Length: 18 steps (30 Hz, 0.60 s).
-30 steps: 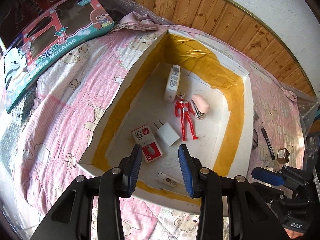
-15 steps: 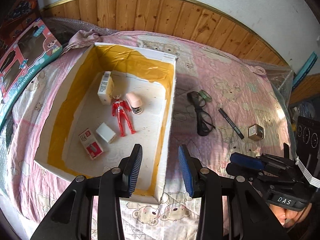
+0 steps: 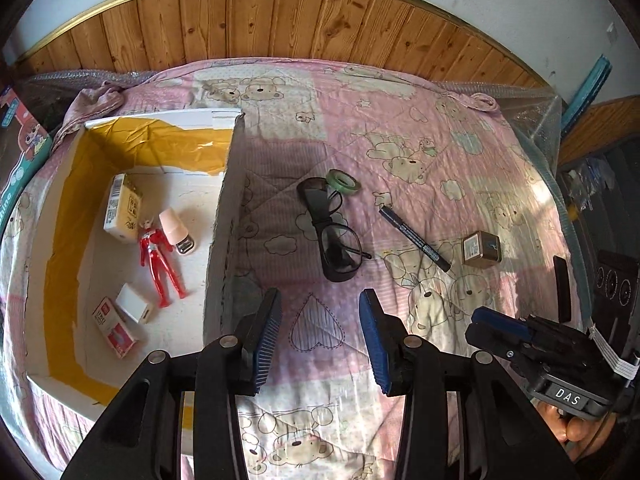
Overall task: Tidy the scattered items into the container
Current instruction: 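Move both tools back toward the glasses and black marker on the bedspread, then grasp the black marker with the right tool while the left tool grasps the glasses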
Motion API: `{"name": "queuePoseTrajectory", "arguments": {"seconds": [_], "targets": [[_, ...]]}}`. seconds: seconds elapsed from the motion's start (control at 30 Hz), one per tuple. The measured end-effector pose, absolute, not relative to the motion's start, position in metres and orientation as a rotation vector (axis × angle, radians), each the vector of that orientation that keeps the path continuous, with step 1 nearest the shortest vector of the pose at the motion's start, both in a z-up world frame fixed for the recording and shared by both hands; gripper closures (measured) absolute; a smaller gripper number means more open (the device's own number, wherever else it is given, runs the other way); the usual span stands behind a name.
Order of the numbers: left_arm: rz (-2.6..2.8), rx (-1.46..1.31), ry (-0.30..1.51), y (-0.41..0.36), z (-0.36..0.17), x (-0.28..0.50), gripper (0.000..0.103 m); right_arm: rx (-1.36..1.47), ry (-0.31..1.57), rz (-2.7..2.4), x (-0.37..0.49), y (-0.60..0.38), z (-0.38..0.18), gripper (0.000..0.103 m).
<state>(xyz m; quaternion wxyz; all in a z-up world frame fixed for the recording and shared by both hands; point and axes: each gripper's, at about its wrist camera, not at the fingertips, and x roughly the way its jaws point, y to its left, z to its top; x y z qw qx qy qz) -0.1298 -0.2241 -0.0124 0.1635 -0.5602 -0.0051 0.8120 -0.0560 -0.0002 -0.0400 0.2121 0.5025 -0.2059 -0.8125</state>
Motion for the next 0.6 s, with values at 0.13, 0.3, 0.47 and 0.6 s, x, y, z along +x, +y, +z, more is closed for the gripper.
{"name": "queuePoseTrajectory", "arguments": {"seconds": [0.13, 0.3, 0.47, 0.6], "targets": [[2.325, -1.599, 0.048, -0.204, -0.02, -0.146, 0.06, 1.404, -0.59, -2.284, -0.064, 0.014, -0.042, 0.072], [2.314, -1.618, 0.105, -0.186, -0.033, -0.166, 0.06, 1.416, -0.566, -2.312, -0.079, 0.021, -0.045, 0.071], [2.274, -1.668, 0.113, -0.172, -0.053, -0.187, 0.059, 1.438, -0.533, -2.322, -0.104, 0.027, -0.054, 0.071], [2.243, -1.722, 0.101, -0.164, -0.072, -0.203, 0.059, 1.466, -0.495, -2.328, -0.126, 0.029, -0.064, 0.071]]}}
